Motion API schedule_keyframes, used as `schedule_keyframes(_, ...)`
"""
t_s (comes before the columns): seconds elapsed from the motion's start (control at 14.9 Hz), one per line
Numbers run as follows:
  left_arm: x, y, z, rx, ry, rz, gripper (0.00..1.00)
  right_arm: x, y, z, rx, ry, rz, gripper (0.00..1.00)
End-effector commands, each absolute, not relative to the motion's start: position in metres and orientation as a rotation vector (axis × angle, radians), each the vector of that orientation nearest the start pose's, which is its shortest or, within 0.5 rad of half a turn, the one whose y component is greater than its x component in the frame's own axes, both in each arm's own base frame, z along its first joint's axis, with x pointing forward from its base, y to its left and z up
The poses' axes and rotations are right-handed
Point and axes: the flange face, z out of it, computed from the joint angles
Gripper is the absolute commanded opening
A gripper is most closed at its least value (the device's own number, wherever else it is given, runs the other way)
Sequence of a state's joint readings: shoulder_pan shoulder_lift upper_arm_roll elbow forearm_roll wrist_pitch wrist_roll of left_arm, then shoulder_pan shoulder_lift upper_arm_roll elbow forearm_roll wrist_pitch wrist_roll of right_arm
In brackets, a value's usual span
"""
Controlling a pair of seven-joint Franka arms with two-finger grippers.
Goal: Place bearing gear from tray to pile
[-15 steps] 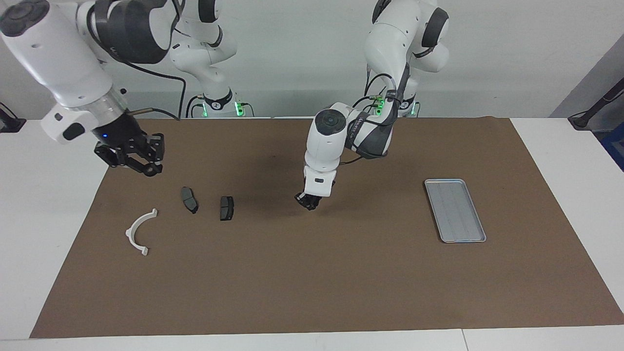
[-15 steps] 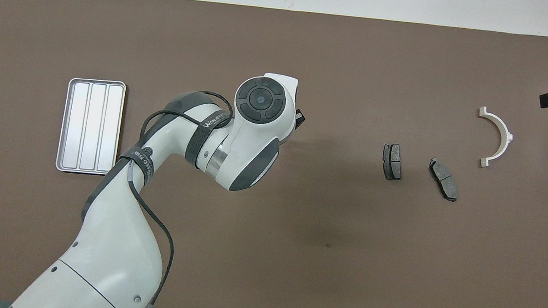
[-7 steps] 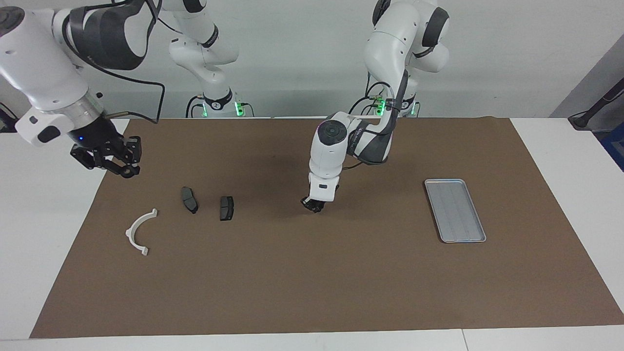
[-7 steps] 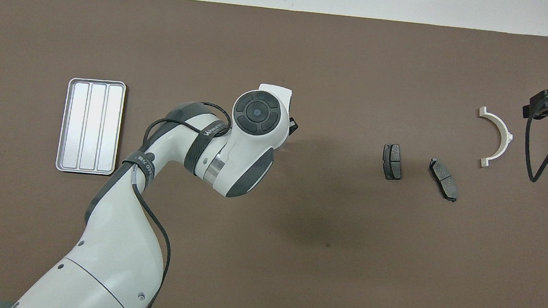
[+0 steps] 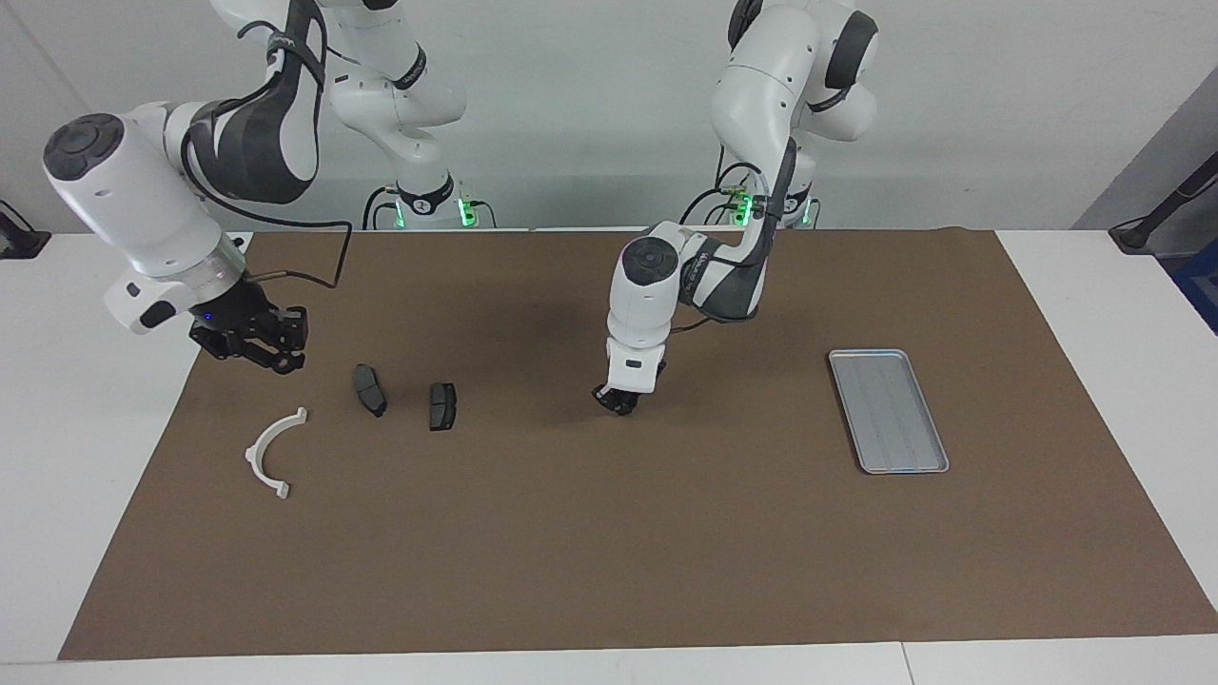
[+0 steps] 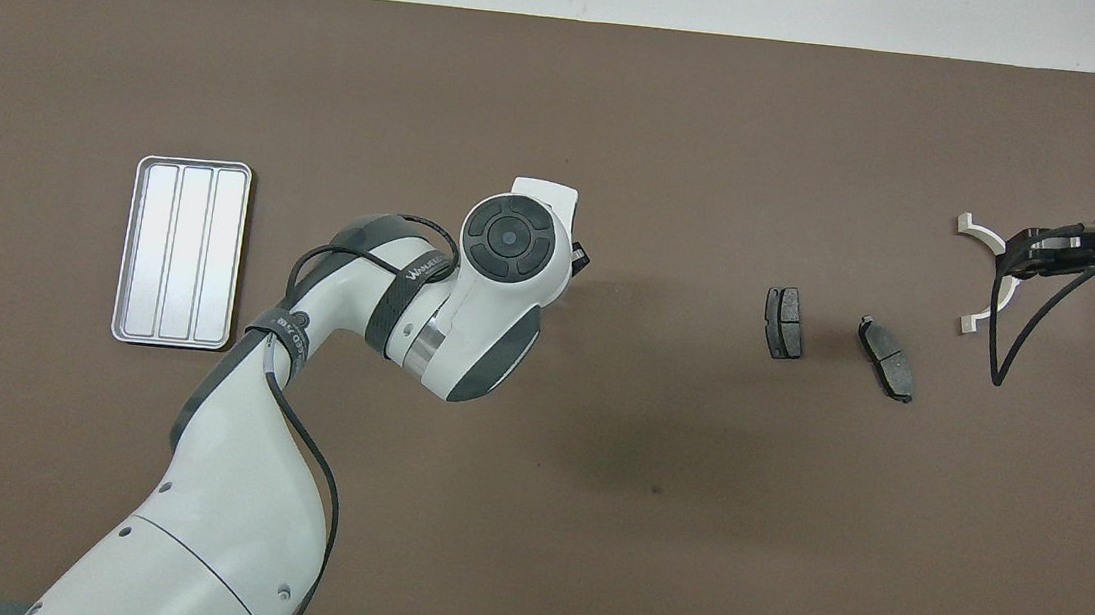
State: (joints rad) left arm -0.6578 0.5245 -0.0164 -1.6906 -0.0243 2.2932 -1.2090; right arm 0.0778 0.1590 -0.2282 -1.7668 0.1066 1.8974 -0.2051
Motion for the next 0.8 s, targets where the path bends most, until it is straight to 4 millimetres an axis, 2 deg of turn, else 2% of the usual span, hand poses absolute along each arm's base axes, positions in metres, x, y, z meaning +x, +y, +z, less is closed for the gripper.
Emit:
schedule_keyframes(0.0, 0.524, -0.417, 0.304, -3.095, -0.884, -0.074, 0.14, 0.586, -0.080, 0.457, -3.088, -0.014, 0.006, 0.00)
schedule_keyframes(0.13, 0.524, -0.417, 0.303, -3.096, -0.884, -0.076, 0.54, 0.583, -0.082, 0.442, -3.088, -0.006, 0.016, 0.00)
schedule_keyframes(0.27, 0.527, -0.415, 0.306, -3.089, -0.889, -0.072, 0.87, 0.579, -0.089, 0.427, -3.095, -0.024, -0.005, 0.00)
schedule_keyframes(0.34, 0.532, -0.410, 0.309, -3.074, -0.898, -0.072, 1.00, 0.579, -0.090, 0.424, -3.100, -0.026, -0.004, 0.00)
schedule_keyframes(0.54, 0.547, -0.403, 0.334, -3.018, -0.863, -0.080, 1.00, 0.580, -0.090, 0.415, -3.103, -0.023, 0.016, 0.00)
schedule_keyframes(0.67, 0.560, -0.388, 0.371, -3.002, -0.901, -0.101, 1.00, 0.584, -0.091, 0.406, -3.112, -0.024, -0.001, 0.00)
schedule_keyframes(0.74, 0.569, -0.368, 0.396, -3.007, -0.944, -0.132, 1.00, 0.587, -0.091, 0.402, -3.115, -0.021, -0.008, 0.00)
